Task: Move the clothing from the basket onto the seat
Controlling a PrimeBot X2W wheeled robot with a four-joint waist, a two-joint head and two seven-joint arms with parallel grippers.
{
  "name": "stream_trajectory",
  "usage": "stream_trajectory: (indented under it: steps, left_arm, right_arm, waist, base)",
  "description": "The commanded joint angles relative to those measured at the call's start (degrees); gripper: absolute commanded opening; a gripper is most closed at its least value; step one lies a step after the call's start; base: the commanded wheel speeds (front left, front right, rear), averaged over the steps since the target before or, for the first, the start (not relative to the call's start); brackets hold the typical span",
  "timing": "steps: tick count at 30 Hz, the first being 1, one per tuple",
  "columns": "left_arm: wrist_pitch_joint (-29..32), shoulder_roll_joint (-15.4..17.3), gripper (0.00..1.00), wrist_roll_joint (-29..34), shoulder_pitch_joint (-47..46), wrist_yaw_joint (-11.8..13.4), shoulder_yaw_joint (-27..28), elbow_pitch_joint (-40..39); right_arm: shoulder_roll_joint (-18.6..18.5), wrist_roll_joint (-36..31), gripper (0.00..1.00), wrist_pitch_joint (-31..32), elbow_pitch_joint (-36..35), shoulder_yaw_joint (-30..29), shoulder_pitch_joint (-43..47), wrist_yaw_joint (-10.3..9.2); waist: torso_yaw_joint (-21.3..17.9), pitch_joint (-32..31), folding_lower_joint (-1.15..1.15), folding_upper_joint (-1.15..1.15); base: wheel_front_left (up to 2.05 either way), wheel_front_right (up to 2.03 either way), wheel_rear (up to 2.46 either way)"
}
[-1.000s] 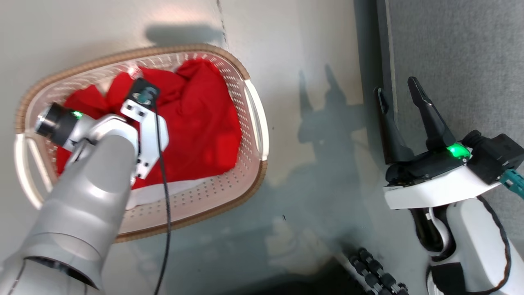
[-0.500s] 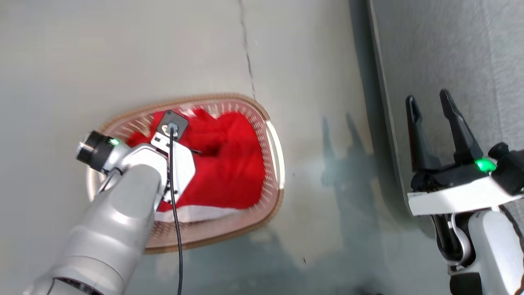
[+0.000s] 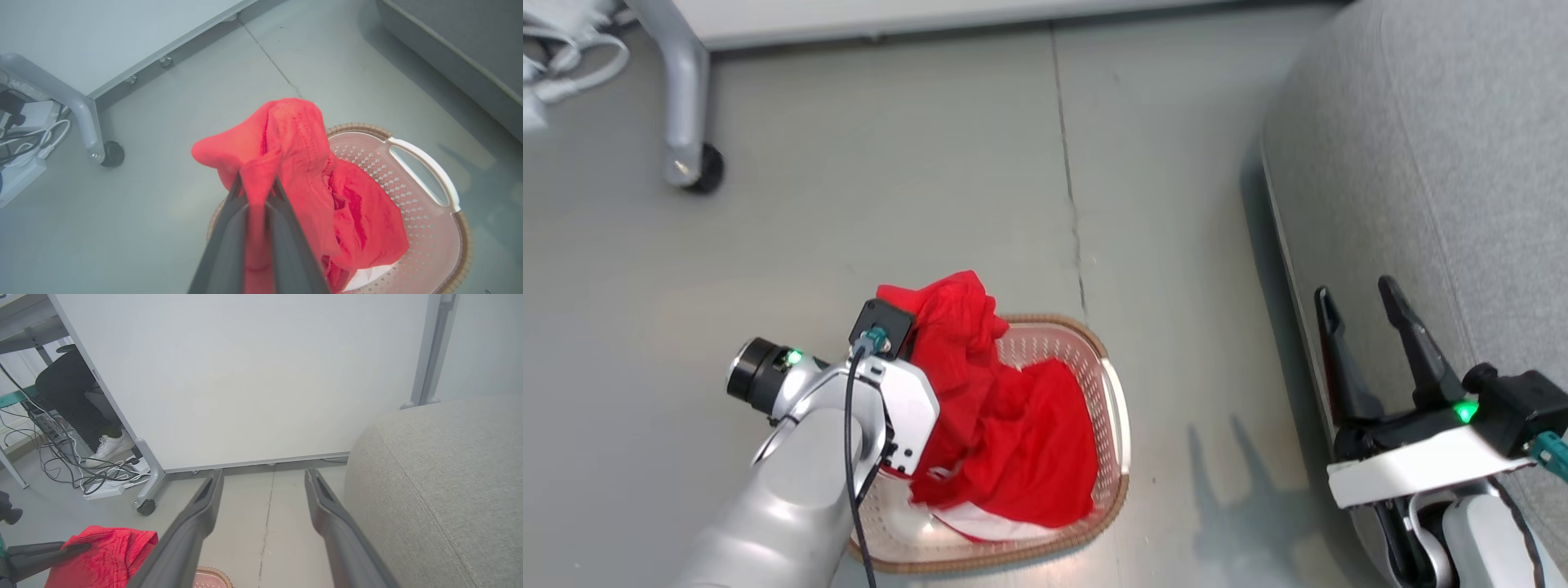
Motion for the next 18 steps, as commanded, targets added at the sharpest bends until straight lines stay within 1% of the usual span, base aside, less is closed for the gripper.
stream_trajectory:
  steps: [1,6,11,14,18]
  left_arm:
    - [-0.84,0.27,0.0,-0.54,0.99,0.12,0.19,-0.41]
    - [-4.71,0.26,0.0,-3.49,3.15,0.78,0.23,-4.54]
    - [-5.96,0.23,0.0,-5.68,4.05,2.37,1.23,-11.28]
    - [-6.0,0.26,0.0,-5.89,4.25,4.18,3.26,-18.48]
    - [-5.96,0.26,0.0,-4.49,5.55,6.01,6.58,-28.73]
  right_arm:
    - [-0.19,-0.42,1.0,-0.22,0.0,0.21,0.88,0.05]
    - [0.0,-0.73,1.0,-0.22,0.21,0.33,3.38,0.05]
    - [0.15,-1.48,1.0,-0.22,0.27,0.2,5.6,0.05]
    - [0.21,-1.8,1.0,-0.22,0.04,-0.16,6.29,0.05]
    - [0.71,-2.16,1.0,-0.22,0.02,-0.37,7.18,0.05]
  waist:
    - [2.19,-5.09,0.0,0.0]
    - [3.53,-9.66,0.0,0.0]
    - [5.09,-13.28,0.0,0.0]
    - [5.98,-14.69,0.0,0.0]
    - [6.46,-16.5,0.0,0.0]
  base:
    - [0.0,0.0,0.0]
    - [0.0,0.0,0.0]
    - [0.0,0.0,0.0]
    - [0.0,0.0,0.0]
    - [0.0,0.0,0.0]
